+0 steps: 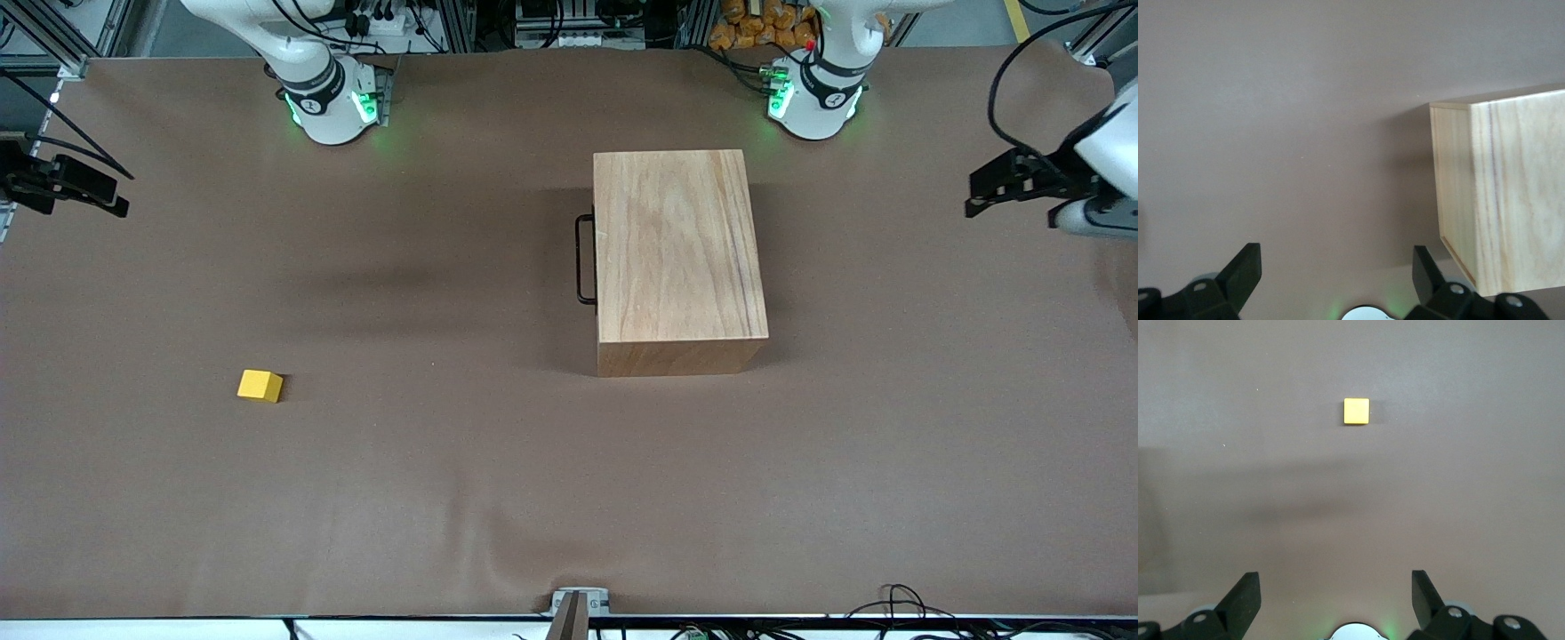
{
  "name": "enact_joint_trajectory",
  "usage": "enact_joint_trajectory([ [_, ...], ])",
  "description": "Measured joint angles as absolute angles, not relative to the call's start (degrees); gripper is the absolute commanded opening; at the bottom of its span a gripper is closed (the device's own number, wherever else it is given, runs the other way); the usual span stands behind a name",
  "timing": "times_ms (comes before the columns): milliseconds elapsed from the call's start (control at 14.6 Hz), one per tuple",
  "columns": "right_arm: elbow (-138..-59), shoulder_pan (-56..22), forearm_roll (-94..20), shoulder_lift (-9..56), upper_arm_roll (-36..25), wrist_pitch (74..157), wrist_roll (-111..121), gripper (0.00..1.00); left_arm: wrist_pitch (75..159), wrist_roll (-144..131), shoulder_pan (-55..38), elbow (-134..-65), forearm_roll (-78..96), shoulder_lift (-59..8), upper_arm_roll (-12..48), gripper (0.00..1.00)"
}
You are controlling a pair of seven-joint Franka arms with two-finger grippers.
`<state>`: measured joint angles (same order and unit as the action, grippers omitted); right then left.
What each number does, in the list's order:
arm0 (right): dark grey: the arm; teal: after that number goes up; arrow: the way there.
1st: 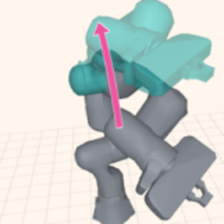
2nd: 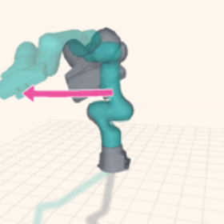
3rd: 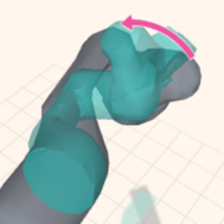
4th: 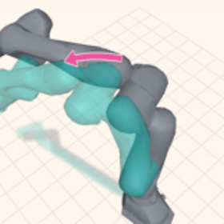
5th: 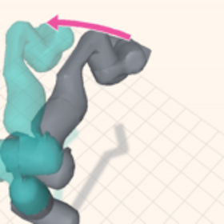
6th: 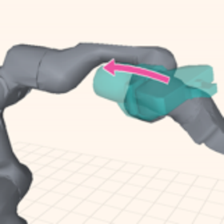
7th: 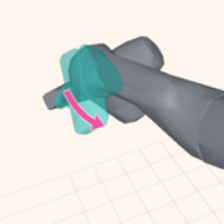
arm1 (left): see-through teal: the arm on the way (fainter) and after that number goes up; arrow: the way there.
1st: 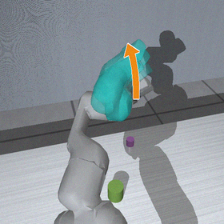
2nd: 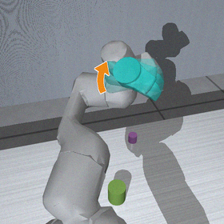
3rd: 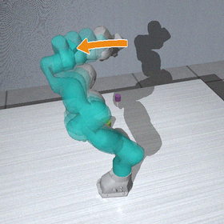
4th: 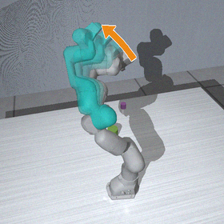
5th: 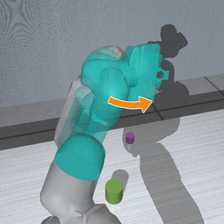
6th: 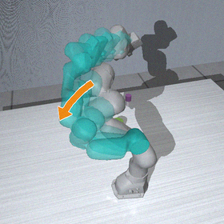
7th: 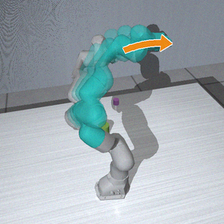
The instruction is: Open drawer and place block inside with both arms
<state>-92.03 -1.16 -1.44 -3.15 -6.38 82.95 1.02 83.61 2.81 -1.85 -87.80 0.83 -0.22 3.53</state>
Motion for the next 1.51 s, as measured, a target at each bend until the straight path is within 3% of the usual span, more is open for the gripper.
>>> enact_joint_trajectory([
  [961, -93.2, -1.2, -1.4, -2.9, -6.4, 83.7, 1.0, 1.0, 84.6, -28.1, -22.6, -82.4, 2.0, -11.6, 7.4, 1.0],
  [1510, -95.7, 0.2, -1.4, -2.0, -6.5, 87.6, 1.0, 1.0, 94.7, -49.2, -35.5, -79.9, 2.0, -20.6, 7.5, 1.0],
])
